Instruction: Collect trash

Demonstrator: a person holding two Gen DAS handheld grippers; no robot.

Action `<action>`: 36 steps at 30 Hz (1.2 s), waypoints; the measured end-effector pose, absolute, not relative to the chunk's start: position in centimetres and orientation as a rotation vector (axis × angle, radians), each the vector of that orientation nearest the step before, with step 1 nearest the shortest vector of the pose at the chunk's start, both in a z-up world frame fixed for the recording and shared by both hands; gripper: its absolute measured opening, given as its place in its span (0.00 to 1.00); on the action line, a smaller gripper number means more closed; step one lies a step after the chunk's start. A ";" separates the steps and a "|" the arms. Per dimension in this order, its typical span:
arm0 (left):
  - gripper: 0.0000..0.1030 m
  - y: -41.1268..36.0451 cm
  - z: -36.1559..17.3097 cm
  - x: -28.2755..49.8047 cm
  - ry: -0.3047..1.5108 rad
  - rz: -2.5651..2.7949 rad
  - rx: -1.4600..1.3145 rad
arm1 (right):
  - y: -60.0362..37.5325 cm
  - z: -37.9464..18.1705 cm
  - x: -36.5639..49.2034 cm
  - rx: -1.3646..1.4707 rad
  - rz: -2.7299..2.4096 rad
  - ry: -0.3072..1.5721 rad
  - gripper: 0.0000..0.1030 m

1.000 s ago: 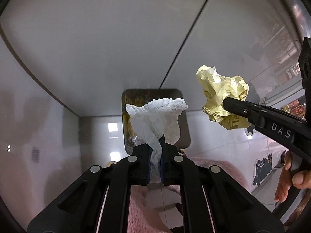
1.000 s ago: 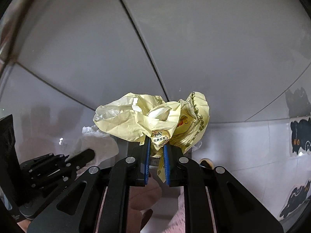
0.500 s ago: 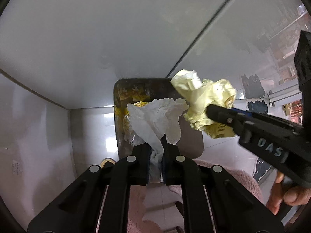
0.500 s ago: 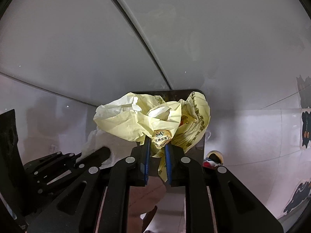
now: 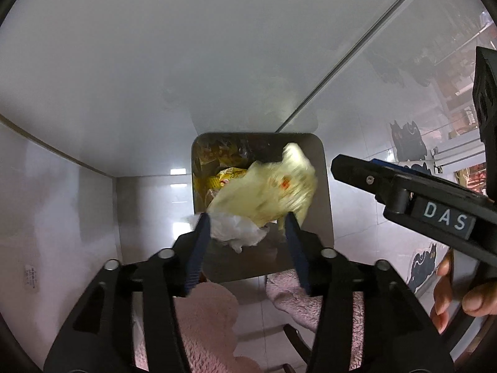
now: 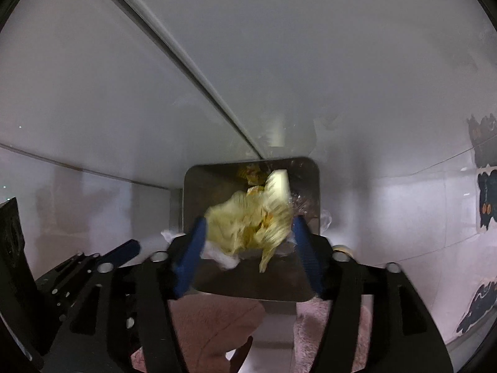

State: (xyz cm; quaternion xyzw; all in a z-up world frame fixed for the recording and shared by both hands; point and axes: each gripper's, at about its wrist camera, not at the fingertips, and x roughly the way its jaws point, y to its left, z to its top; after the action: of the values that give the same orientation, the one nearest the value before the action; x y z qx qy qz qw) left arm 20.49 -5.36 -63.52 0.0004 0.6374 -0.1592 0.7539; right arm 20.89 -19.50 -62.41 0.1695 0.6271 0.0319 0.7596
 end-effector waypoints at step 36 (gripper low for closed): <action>0.92 -2.3 -25.3 7.7 0.648 -0.268 0.055 | -22.1 -25.0 5.2 0.142 -0.056 0.571 0.97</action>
State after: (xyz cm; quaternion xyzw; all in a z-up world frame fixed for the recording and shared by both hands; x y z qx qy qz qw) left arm 7.69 -2.29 -25.28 0.0269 0.3172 -0.1314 0.9388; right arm 5.18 -22.12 -25.03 0.0700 0.2812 -0.0276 0.9567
